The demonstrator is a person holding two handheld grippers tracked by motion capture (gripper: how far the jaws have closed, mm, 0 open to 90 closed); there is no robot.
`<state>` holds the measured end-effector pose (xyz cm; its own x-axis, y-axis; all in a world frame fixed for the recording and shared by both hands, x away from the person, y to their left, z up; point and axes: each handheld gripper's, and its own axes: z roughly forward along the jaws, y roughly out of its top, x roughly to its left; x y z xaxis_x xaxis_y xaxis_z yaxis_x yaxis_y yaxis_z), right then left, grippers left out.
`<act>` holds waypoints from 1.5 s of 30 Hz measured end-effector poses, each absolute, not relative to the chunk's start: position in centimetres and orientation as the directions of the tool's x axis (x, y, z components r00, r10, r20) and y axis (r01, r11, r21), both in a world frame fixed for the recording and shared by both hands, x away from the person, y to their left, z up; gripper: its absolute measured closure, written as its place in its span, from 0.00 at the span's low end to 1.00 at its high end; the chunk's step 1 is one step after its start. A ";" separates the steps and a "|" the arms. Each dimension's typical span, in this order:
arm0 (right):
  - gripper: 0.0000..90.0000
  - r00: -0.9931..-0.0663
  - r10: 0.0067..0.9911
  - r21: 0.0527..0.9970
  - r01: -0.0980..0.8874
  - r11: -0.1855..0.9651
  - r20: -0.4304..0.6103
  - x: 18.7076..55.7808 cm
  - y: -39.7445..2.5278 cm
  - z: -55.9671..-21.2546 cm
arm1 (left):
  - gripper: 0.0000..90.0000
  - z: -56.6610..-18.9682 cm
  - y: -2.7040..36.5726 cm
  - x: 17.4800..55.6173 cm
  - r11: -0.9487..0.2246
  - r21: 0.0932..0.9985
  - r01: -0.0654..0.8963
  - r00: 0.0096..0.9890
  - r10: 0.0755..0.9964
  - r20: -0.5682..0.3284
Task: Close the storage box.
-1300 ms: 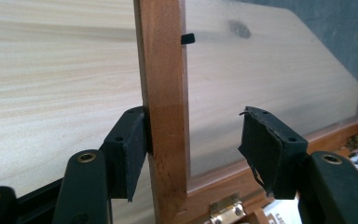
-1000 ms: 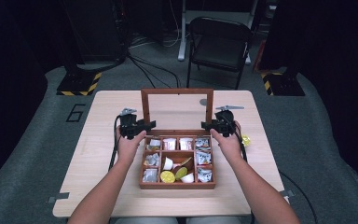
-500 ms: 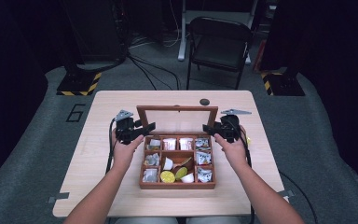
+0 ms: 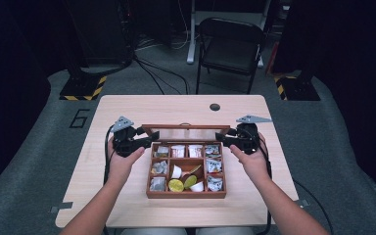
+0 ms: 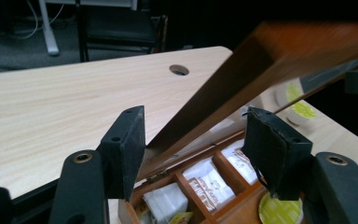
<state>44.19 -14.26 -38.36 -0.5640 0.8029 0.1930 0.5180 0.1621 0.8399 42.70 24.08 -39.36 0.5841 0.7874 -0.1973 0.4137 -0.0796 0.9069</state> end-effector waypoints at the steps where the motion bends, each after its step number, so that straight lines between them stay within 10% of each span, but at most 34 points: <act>1: 0.52 -0.566 0.803 0.842 0.514 0.166 0.187 44.0 -14.3 -38.2 | 0.46 -39.1 24.3 42.4 -0.078 0.906 0.416 0.586 0.785 -0.201; 45: 0.58 -0.630 0.759 0.826 0.509 0.243 0.165 35.3 -15.7 -42.7 | 0.53 -43.4 24.8 34.3 -0.193 0.863 0.467 0.637 0.751 -0.177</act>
<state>35.34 -15.74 -42.74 -0.6298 0.7591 0.1648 0.5088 0.2429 0.8259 34.25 24.83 -43.43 0.6367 0.7506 -0.1766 0.4666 -0.1927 0.8632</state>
